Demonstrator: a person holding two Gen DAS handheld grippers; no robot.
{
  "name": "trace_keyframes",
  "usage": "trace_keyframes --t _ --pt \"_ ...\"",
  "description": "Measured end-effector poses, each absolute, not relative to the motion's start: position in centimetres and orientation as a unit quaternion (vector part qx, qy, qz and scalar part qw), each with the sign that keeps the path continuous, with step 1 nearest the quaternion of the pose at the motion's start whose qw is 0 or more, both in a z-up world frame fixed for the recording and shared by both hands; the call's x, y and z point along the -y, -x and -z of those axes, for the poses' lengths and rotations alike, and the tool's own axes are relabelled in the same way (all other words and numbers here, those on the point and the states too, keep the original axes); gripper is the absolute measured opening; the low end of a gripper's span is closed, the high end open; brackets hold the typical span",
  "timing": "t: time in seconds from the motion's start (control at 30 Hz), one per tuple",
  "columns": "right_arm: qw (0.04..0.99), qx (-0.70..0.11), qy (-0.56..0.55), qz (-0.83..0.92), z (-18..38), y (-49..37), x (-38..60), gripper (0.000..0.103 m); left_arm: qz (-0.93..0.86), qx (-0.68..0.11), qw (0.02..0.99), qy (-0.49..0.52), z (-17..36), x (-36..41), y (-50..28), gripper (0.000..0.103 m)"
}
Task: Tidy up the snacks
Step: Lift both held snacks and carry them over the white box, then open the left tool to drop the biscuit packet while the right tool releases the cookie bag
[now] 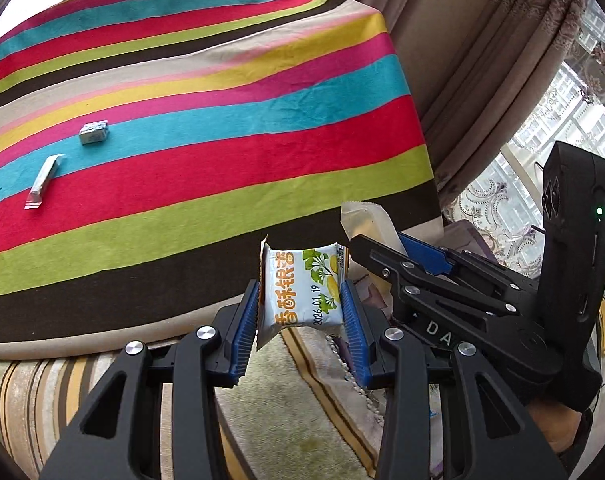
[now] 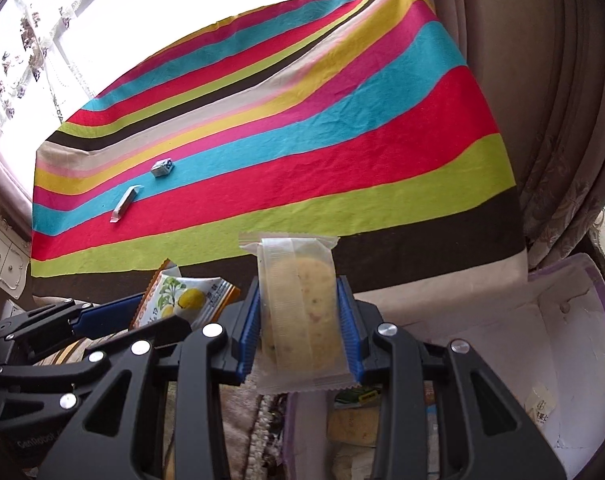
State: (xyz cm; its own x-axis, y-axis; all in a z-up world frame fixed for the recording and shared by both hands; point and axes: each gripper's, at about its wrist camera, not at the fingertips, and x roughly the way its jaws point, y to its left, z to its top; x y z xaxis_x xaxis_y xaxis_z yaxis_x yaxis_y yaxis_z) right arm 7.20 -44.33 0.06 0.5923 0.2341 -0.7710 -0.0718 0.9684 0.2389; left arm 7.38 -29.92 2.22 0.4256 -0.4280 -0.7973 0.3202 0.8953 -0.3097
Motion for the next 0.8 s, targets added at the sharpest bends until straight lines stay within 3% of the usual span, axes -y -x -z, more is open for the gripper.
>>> trace_keyframes --t 0.57,0.7,0.8 --pt "0.887 -0.449 -0.103 0.004 0.5 -5.6 51.7 0.037 0.310 -0.494 0.811 0.047 -1.8 35.4 -6.4 0.040" --pt "0.888 -0.448 -0.106 0.009 0.4 -5.4 52.3 0.050 0.312 -0.494 0.811 0.046 -1.8 35.8 -6.3 0.068" --pt "0.888 -0.448 -0.104 0.009 0.3 -5.4 52.1 0.053 0.308 -0.496 0.810 0.057 -1.7 35.5 -6.4 0.068"
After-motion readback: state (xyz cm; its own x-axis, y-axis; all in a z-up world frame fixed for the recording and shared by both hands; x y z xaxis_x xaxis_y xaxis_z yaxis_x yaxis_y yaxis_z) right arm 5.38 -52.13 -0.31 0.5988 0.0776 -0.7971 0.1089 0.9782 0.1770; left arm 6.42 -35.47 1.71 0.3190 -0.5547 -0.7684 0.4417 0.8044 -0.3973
